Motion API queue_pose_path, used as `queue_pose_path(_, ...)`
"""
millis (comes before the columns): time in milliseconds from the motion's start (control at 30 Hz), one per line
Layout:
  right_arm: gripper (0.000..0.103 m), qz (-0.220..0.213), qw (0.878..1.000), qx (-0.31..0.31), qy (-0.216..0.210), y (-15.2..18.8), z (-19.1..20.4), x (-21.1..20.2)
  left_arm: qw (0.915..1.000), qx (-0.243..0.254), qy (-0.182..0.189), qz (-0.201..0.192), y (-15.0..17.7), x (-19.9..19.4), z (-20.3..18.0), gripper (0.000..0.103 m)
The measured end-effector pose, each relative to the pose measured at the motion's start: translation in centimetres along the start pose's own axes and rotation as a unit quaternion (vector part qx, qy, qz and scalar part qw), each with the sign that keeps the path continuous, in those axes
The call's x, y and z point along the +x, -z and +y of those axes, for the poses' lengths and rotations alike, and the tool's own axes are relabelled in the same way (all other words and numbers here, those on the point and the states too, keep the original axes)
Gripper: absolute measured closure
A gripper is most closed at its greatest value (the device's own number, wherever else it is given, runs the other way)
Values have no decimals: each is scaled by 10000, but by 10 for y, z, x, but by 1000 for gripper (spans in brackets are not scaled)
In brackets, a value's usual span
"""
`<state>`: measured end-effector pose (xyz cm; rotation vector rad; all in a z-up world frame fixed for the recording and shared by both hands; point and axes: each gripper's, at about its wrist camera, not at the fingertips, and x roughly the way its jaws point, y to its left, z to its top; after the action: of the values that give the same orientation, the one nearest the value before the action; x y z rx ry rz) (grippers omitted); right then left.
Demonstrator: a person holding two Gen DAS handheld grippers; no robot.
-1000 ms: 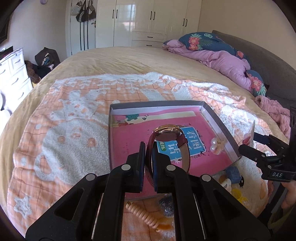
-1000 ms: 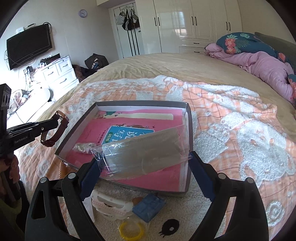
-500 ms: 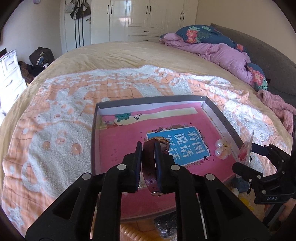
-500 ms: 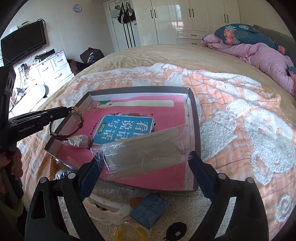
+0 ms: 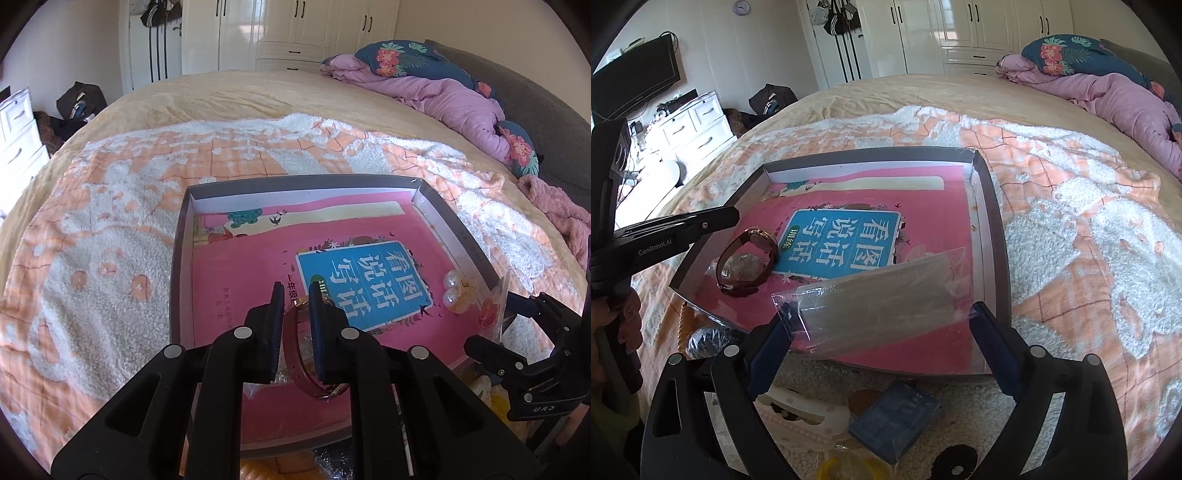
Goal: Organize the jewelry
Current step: 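Open the left gripper over the box while the right gripper releases the package, then pull both grippers back from the gray box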
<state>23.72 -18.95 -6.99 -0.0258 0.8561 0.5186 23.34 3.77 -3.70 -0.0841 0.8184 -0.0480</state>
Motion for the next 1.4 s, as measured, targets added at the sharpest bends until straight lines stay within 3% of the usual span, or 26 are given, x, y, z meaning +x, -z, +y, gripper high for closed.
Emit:
queue_pose_path(367, 5, 23, 9999, -70, -96, 3, 3, -1, 10000, -22, 5, 5, 0, -1, 1, 96)
queue_pose_path(567, 4, -212, 9997, -102, -101, 2, 3, -16, 10000, -39, -17, -54, 1, -9, 1, 94)
queue_pose_path(633, 4, -283, 9995, -109, -102, 2, 2, -22, 10000, -58, -30, -58, 1, -12, 1, 78)
queue_pose_path(767, 4, -364, 9992, -132, -92, 2, 3, -30, 9999, -81, -37, -93, 1, -20, 0, 68)
queue_pose_path(833, 4, -391, 9991, -134, -102, 2, 2, -35, 9999, -105, -51, -122, 1, -25, -1, 53)
queue_pose_path(967, 4, -452, 9989, -92, -107, 4, 1, -43, 9997, -111, -100, -174, 1, -34, -3, 38)
queue_pose_path(1133, 4, -518, 9986, -20, -117, 7, -2, -51, 9994, -112, -209, -252, 4, -49, -8, 10)
queue_pose_path(1400, 4, -611, 9980, 77, -124, 9, -4, -68, 9987, -131, -251, -433, 4, -78, -11, 9)
